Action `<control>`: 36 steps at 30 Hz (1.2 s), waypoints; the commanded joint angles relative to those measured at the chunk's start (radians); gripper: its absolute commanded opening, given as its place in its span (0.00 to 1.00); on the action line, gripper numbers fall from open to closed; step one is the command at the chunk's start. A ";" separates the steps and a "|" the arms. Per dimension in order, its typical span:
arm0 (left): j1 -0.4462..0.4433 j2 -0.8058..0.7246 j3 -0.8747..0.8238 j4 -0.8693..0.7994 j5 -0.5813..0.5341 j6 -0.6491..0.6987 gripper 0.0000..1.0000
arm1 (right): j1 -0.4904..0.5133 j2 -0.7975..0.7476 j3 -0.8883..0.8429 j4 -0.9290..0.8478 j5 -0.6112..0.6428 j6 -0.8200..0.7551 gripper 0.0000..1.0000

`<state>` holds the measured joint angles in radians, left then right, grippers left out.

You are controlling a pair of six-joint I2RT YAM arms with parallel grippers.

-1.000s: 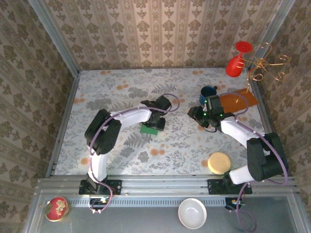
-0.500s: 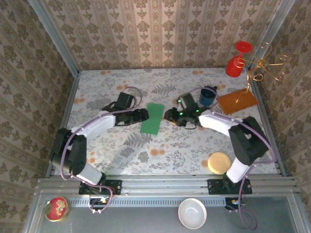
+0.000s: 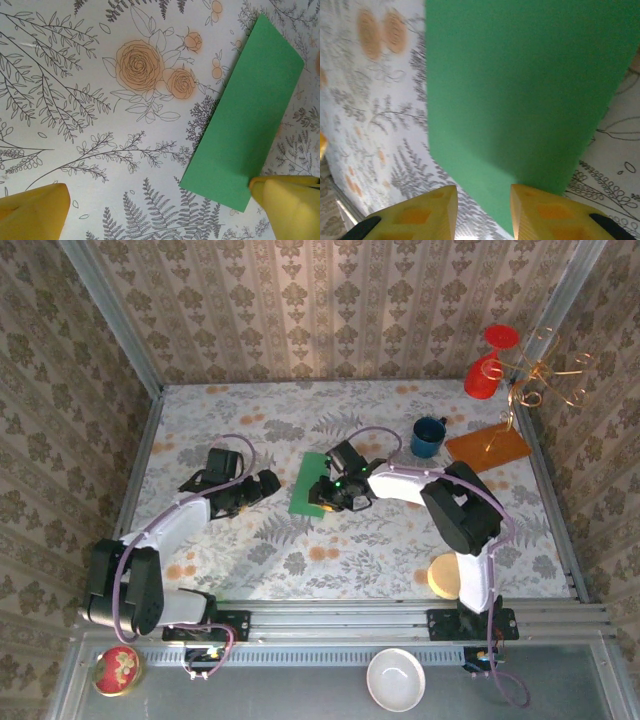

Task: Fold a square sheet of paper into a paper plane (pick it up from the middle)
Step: Move the paper to the center of the table.

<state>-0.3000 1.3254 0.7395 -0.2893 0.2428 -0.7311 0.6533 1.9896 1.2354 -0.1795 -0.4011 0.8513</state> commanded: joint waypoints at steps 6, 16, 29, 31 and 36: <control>-0.003 0.047 -0.001 0.041 0.076 0.000 1.00 | -0.007 0.042 0.019 -0.289 -0.018 -0.260 0.34; -0.112 0.132 0.060 0.054 0.131 0.005 0.98 | -0.053 -0.172 -0.077 -0.295 -0.068 -0.377 0.35; -0.286 0.165 0.010 0.180 0.139 -0.215 0.83 | -0.110 -0.172 -0.169 0.003 -0.043 -0.048 0.32; -0.303 0.174 0.005 0.191 0.139 -0.232 0.76 | -0.110 -0.146 -0.155 0.003 -0.045 -0.044 0.31; -0.320 0.210 0.003 0.185 0.138 -0.239 0.62 | -0.112 -0.085 -0.130 0.007 -0.056 -0.043 0.27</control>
<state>-0.6128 1.5154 0.7525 -0.1135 0.3717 -0.9478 0.5396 1.8771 1.0683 -0.1818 -0.4355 0.7898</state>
